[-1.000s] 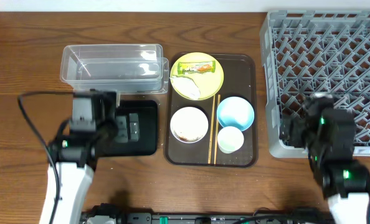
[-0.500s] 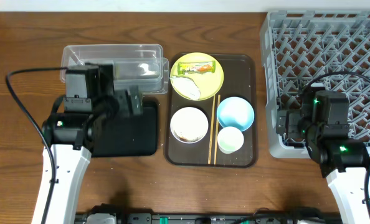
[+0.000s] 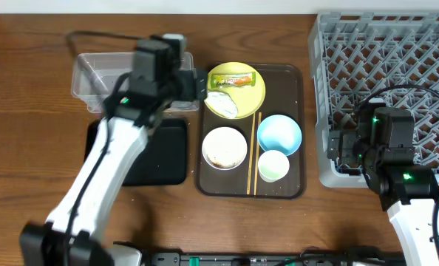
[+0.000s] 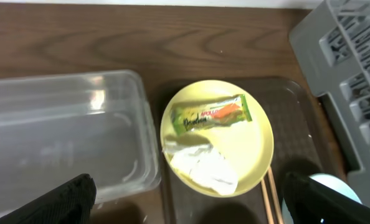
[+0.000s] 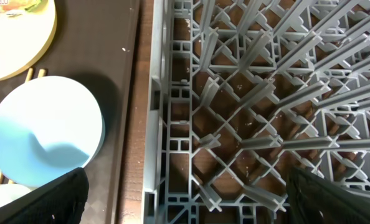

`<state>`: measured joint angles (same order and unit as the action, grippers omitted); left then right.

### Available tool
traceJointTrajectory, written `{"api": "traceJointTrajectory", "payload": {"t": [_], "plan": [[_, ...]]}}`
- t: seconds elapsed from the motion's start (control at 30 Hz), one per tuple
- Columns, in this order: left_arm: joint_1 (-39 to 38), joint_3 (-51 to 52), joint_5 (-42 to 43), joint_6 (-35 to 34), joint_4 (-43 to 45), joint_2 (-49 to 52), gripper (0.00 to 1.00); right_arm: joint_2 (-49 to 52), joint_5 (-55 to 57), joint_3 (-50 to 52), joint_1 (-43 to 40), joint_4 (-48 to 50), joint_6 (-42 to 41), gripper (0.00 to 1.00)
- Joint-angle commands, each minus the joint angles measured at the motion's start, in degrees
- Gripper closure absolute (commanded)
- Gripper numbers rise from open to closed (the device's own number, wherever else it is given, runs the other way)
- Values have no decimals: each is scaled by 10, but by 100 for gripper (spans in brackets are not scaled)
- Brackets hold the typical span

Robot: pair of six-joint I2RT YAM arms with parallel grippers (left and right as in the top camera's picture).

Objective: Sort waste into correct bins and load items into the dishwasher rack
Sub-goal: 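Move the left gripper over the yellow plate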

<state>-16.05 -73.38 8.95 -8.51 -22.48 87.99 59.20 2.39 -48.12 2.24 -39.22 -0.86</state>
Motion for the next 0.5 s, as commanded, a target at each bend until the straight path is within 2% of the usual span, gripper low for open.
{"api": "traceJointTrajectory", "payload": {"t": [0.0, 0.47], "plan": [[-18, -25, -41, 14, 1, 46, 2, -1, -1, -13, 8, 0, -8, 1], [-68, -25, -41, 14, 22, 196, 3, -1, -1, -13, 8, -1, -8, 1]]}}
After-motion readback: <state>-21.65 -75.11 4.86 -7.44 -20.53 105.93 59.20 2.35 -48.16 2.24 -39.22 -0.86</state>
